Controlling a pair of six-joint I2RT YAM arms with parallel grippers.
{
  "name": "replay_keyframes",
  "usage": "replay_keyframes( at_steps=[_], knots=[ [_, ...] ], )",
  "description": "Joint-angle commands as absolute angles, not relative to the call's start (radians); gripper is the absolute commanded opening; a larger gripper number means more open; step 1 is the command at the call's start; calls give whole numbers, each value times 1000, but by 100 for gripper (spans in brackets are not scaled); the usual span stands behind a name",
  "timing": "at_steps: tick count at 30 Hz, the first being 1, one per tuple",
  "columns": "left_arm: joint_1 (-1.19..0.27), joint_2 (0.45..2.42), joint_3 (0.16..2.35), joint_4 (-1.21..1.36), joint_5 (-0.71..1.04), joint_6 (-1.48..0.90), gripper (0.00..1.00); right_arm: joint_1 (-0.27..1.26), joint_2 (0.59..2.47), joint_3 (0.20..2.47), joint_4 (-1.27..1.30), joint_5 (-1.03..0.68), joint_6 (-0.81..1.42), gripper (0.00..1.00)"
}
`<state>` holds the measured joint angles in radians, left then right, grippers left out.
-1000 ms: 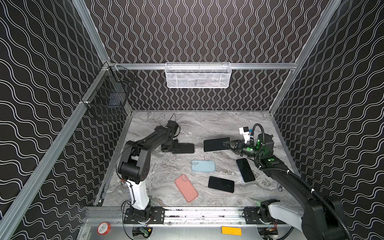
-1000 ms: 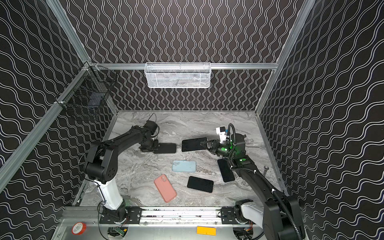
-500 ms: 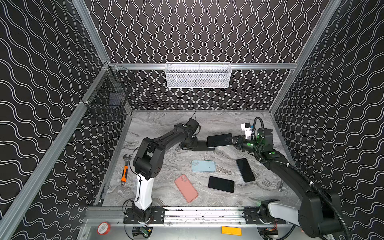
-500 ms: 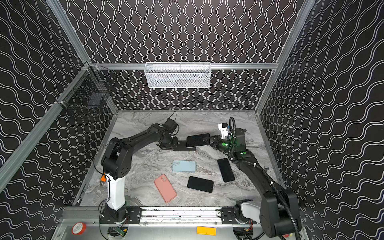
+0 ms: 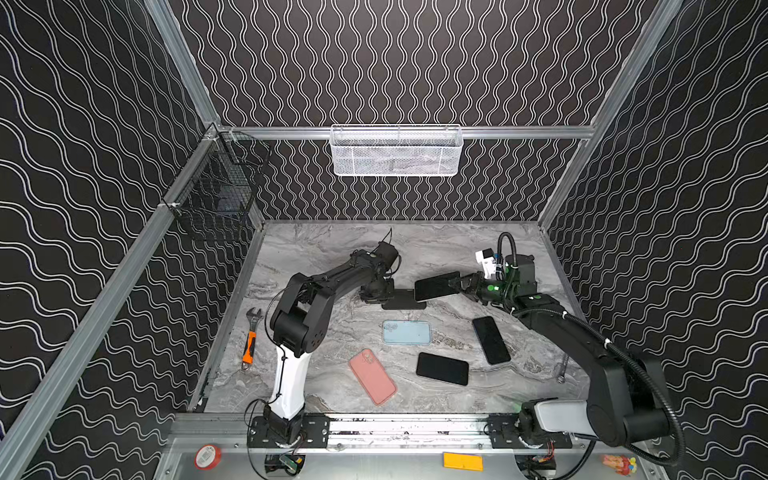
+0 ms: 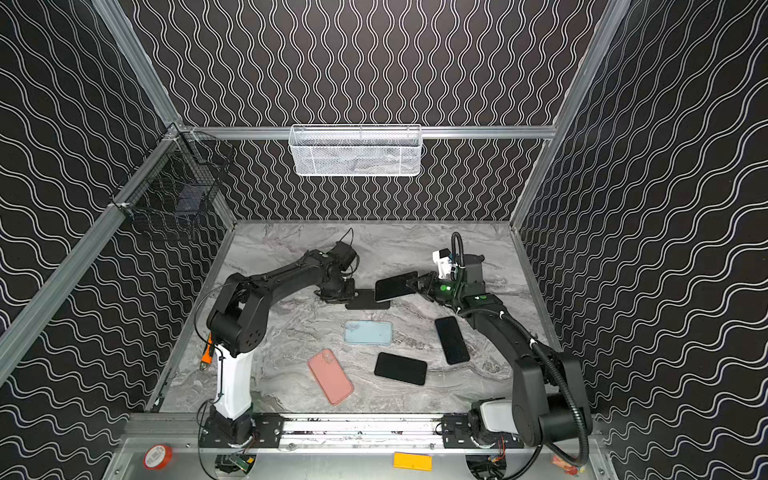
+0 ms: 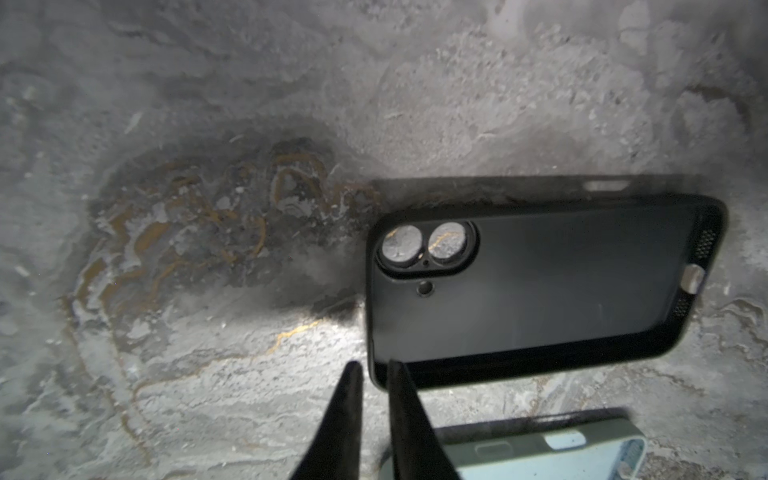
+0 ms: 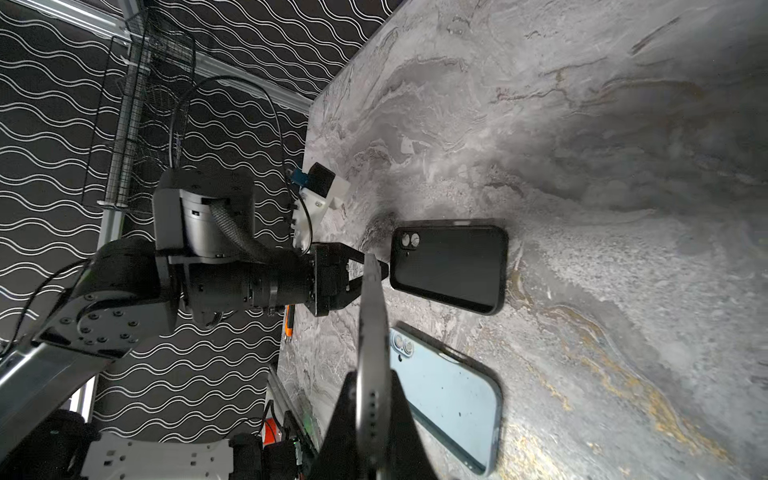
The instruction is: Put the phone into the phone case
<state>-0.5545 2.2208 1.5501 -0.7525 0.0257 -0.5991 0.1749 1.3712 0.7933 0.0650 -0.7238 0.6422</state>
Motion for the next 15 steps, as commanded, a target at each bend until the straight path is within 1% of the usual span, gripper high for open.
replay_keyframes(
  at_steps=[1,4,6,9,11,12,13,15],
  knots=[
    [-547,2206,1552,-719,23,-601,26,176,1392,819,61,-724,610,0],
    [-531,2168,1547,-705,33,-606,33,175,1413,835,56,-726,608,0],
    [-511,2103,1510,-650,50,-615,41,179,1423,848,56,-722,610,0],
    [-447,1980,1430,-533,124,-638,58,203,1445,882,41,-687,609,0],
    [-388,1911,1360,-438,207,-655,70,234,1475,914,26,-653,611,0],
    [-359,1892,1336,-405,252,-662,74,249,1488,925,27,-640,618,0],
    [-328,1880,1311,-365,305,-670,82,264,1507,936,32,-625,627,0],
    [-280,1874,1265,-287,411,-683,90,294,1543,955,42,-593,650,0]
  ],
)
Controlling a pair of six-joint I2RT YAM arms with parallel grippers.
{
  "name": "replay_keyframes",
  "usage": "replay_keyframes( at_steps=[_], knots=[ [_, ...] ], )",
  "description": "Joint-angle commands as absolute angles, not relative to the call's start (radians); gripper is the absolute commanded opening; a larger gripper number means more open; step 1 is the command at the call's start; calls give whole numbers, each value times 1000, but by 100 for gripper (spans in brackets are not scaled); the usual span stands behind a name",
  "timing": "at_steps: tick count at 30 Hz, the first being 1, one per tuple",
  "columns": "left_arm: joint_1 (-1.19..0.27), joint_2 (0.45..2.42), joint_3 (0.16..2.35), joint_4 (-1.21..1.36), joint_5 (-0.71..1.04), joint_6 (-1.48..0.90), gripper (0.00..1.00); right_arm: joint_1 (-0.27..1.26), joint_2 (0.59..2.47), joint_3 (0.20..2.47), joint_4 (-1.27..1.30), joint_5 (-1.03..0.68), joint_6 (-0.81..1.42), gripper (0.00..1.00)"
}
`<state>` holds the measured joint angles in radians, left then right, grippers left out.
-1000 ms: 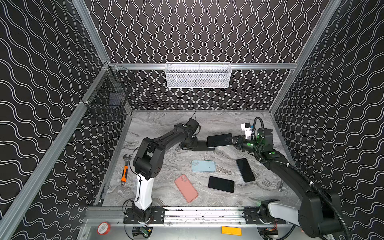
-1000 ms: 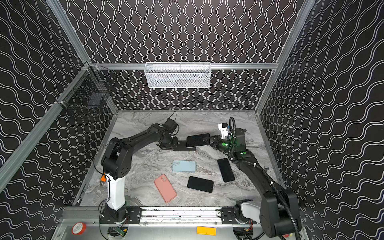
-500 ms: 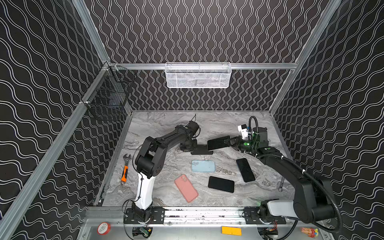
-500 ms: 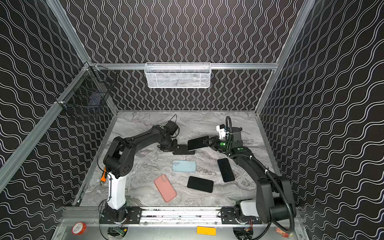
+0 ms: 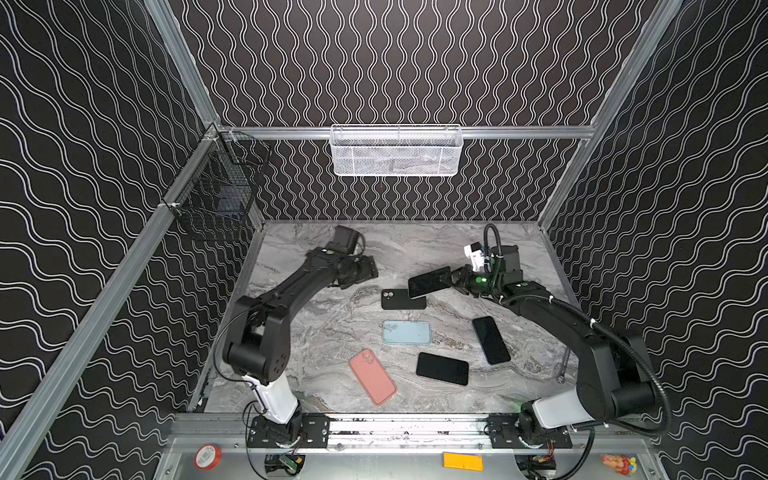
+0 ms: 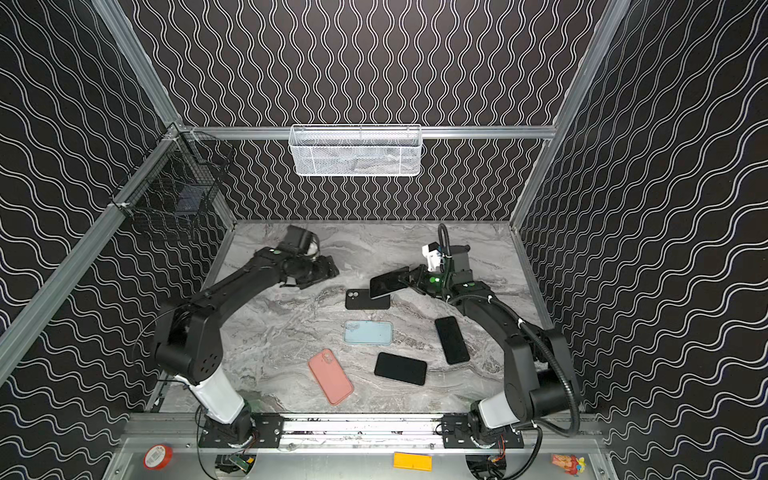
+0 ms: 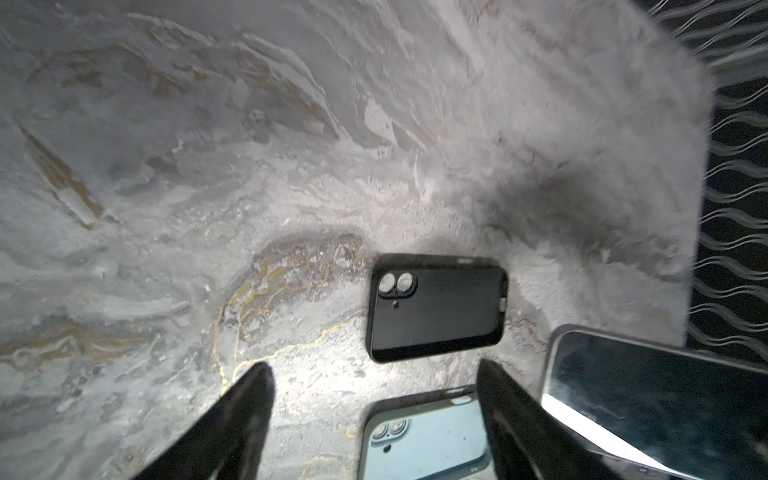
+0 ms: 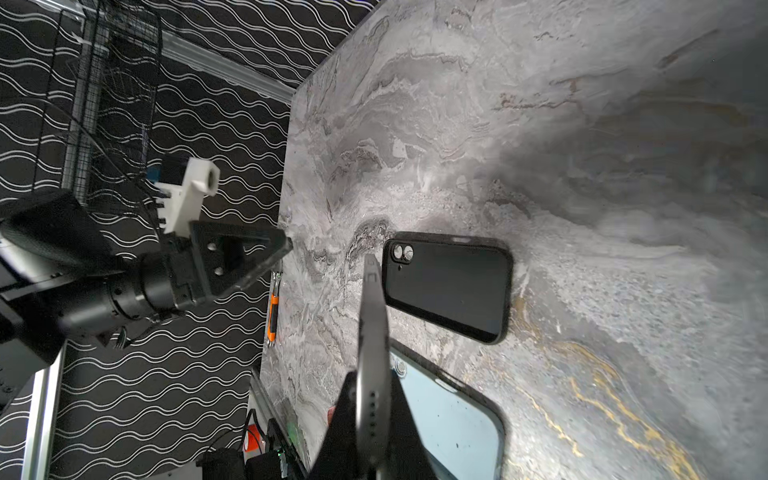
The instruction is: Put the phone into the phone case
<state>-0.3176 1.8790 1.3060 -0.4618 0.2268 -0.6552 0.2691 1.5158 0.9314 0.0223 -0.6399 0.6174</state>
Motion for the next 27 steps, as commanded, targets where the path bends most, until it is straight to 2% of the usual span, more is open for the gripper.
replay_keyframes(
  at_steps=[1,6,16,27],
  knots=[
    [-260,1879,1240,-243,460,-695,92,310,1563,969,50,-585,661,0],
    [-235,1888,1112,-46,591,-773,95,376,1687,1060,35,-548,718,0],
    [-246,1948,1038,-6,644,-779,95,416,1792,1098,86,-540,758,0],
    [-322,2011,1062,9,626,-800,95,416,1845,1080,127,-520,753,0]
  ],
)
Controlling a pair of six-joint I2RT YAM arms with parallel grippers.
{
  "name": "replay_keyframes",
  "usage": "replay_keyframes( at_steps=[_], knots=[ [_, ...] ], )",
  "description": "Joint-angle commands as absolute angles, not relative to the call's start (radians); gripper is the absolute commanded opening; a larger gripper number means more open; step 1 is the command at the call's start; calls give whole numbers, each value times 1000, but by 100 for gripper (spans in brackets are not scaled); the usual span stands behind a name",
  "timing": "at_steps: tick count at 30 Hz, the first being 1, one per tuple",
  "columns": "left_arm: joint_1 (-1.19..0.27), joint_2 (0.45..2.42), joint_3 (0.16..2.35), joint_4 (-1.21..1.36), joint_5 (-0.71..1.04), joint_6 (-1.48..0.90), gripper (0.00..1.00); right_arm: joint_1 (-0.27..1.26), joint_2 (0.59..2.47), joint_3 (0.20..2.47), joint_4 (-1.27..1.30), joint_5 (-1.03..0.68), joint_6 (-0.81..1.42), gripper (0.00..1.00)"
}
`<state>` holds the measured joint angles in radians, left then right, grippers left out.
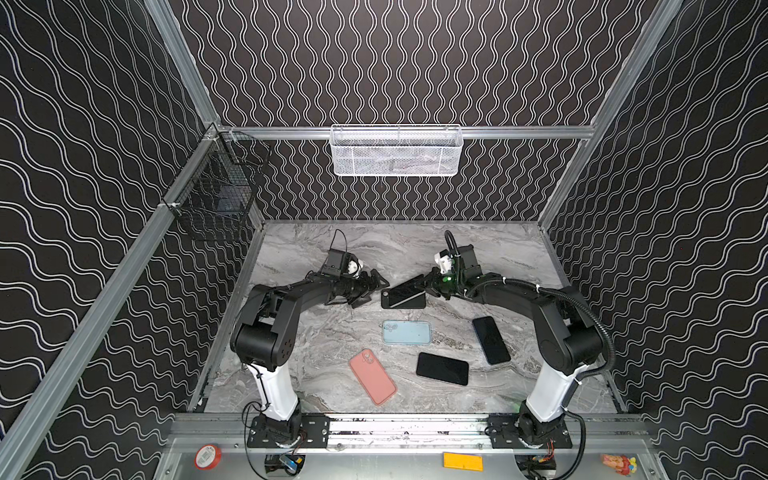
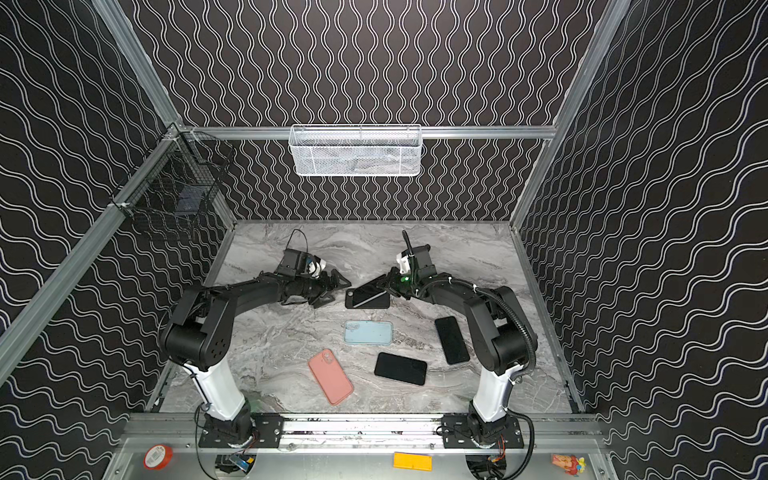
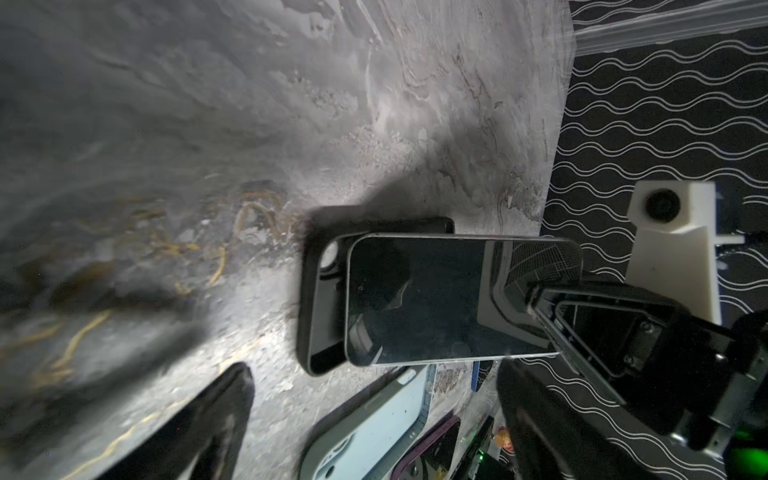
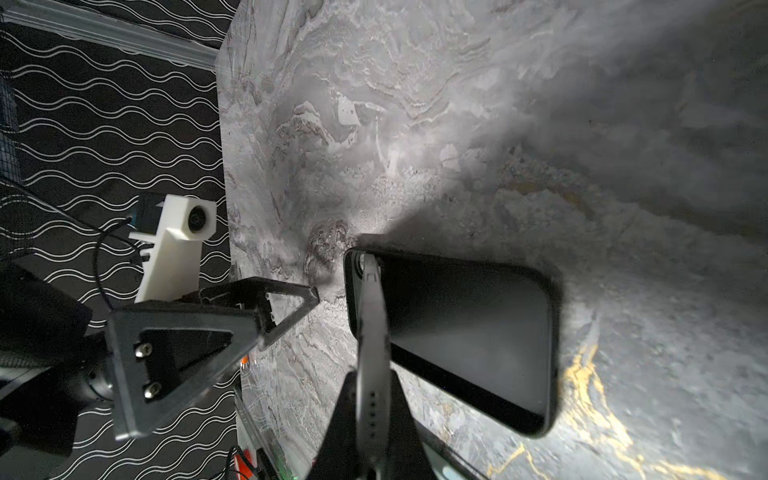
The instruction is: Put the phone into the phone case
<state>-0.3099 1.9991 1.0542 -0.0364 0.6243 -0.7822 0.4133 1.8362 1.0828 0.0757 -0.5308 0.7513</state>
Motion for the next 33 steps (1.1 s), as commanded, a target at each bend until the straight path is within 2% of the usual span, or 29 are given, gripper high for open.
replay_keyframes(
  at_steps=[1,33],
  knots=[
    [-329,2019,1061,19,626,-805,95,416,1850,1078,127,-520,751,0],
    [-354,2149,1193,-27,541,-758,98,408,1962,1071,50,-560,650,0]
  ],
)
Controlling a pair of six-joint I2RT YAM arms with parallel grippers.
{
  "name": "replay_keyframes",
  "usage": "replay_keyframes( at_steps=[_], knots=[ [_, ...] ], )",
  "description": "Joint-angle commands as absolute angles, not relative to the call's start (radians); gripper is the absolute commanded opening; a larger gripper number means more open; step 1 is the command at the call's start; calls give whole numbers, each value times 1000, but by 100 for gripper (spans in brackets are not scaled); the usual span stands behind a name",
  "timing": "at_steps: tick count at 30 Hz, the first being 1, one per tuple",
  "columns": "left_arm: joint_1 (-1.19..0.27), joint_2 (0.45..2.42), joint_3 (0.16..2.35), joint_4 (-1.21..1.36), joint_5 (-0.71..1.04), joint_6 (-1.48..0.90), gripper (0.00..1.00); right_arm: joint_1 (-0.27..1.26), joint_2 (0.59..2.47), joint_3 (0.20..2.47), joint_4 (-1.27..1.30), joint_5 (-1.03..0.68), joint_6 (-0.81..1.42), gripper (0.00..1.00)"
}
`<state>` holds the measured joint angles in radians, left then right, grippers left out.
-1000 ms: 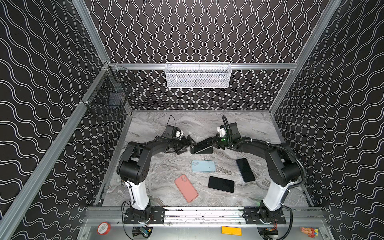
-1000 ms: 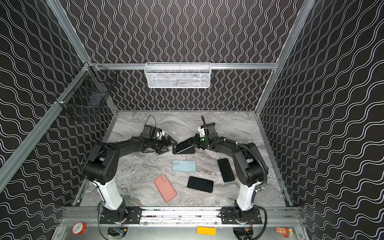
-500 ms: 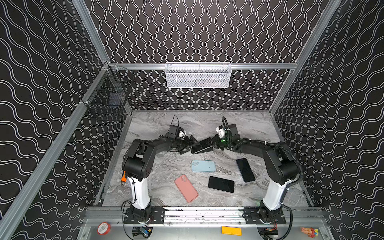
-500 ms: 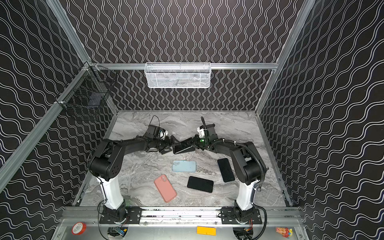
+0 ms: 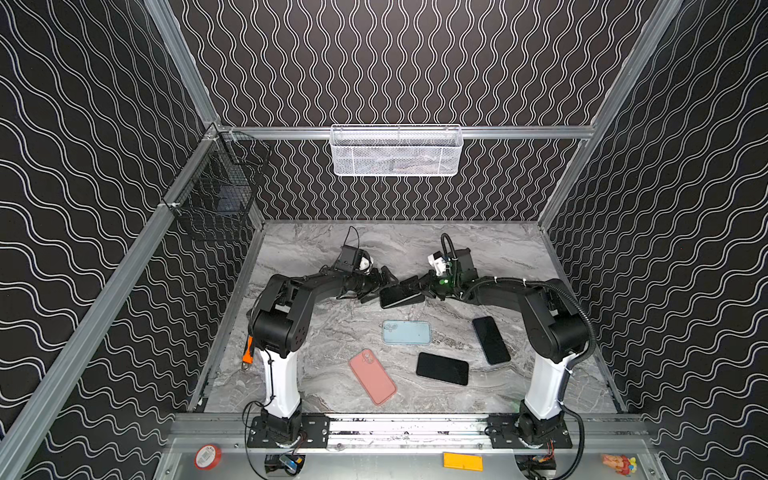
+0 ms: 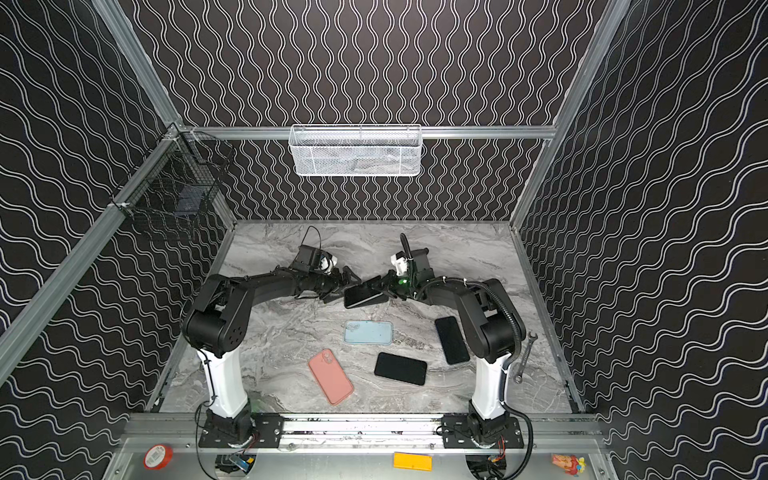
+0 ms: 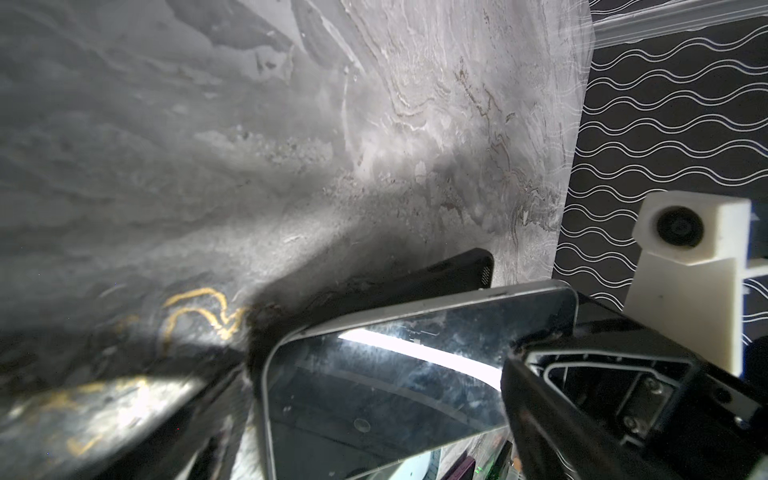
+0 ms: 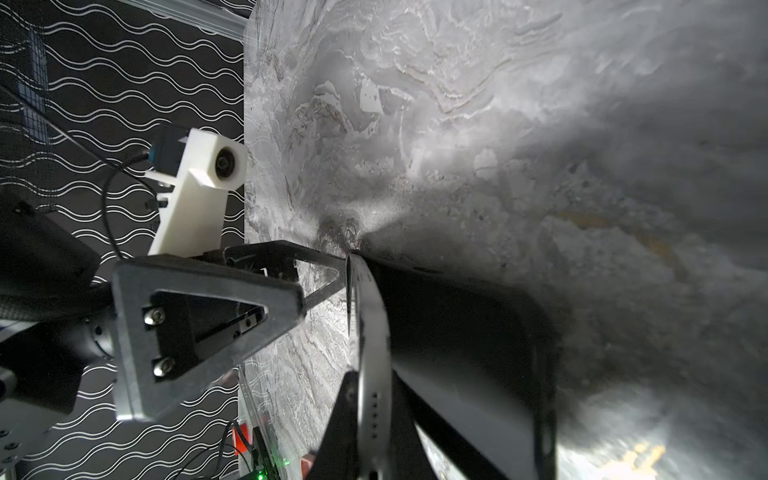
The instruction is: Put the phone into the phone case
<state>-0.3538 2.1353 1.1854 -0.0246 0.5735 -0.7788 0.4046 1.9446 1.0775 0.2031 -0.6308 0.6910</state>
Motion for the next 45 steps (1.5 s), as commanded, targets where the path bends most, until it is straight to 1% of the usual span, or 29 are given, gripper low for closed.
replay_keyframes(
  at_steps=[1,11,23,33,38,45],
  knots=[
    [-354,2150,1192,-24,540,-759,98,407,1962,1071,50,-559,651,0],
    [-354,2169,1208,-11,548,-774,99,407,1975,1078,16,-517,638,1],
    [-357,2175,1207,-1,550,-781,98,409,1987,1080,0,-470,632,15],
    [-356,2171,1203,2,551,-785,98,410,1973,1085,-23,-442,604,20],
    [-357,2163,1197,3,549,-785,99,413,1957,1085,-41,-411,589,29],
    [-357,2152,1184,13,552,-797,98,419,1932,1101,-68,-377,569,38]
  ],
)
